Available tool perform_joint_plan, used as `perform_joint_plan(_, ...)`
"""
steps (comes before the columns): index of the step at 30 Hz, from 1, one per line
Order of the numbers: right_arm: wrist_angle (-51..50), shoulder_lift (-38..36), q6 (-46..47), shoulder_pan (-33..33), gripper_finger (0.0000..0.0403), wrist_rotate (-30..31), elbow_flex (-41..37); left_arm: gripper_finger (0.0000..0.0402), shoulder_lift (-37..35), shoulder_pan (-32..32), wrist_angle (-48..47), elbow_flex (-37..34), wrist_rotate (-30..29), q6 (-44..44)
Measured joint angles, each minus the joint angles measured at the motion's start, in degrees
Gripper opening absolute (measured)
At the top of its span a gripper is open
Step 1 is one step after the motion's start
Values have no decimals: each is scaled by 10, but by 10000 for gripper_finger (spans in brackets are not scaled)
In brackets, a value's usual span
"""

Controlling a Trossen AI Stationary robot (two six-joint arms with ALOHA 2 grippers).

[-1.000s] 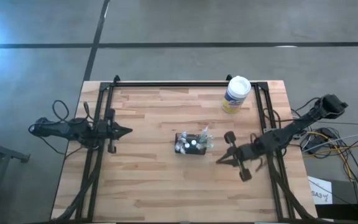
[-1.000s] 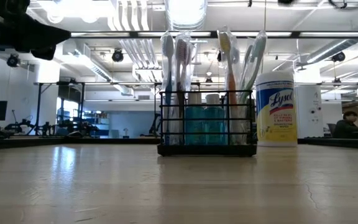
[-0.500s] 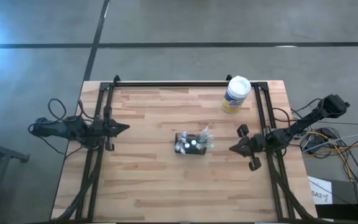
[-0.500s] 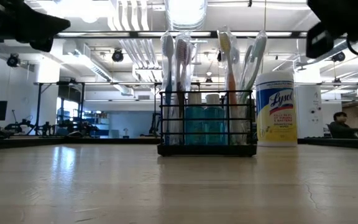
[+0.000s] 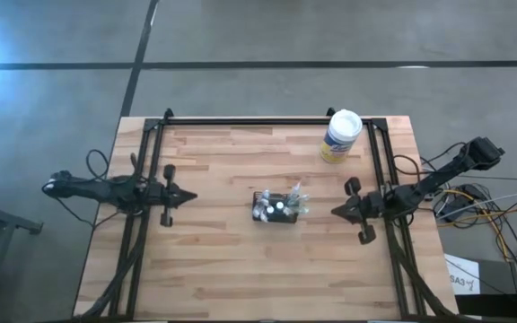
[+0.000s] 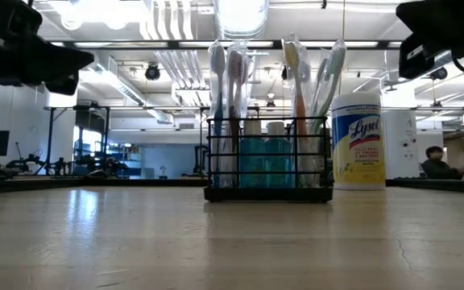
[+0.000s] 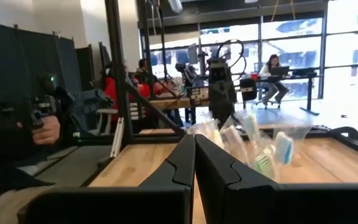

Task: Pick & Place toothbrushing station
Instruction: Return to Home Position

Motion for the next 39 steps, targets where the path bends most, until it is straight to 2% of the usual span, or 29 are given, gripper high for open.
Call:
perform_joint_plan(4,-2,8,10,0,8,-4,0,3,-1,0,-1,0,4,-21)
perform_joint_plan(9,-2,7,15,0,8,-46,0,7,-1,0,-5,0,3,-45)
perform_joint_plan(18,1,7,14,0,8,-43,0,22,-1,0,-6,-1,3,-36)
perform_joint_plan(39,1,7,17,0,8,-43,0,25,-1,0,-4,-2,3,-37)
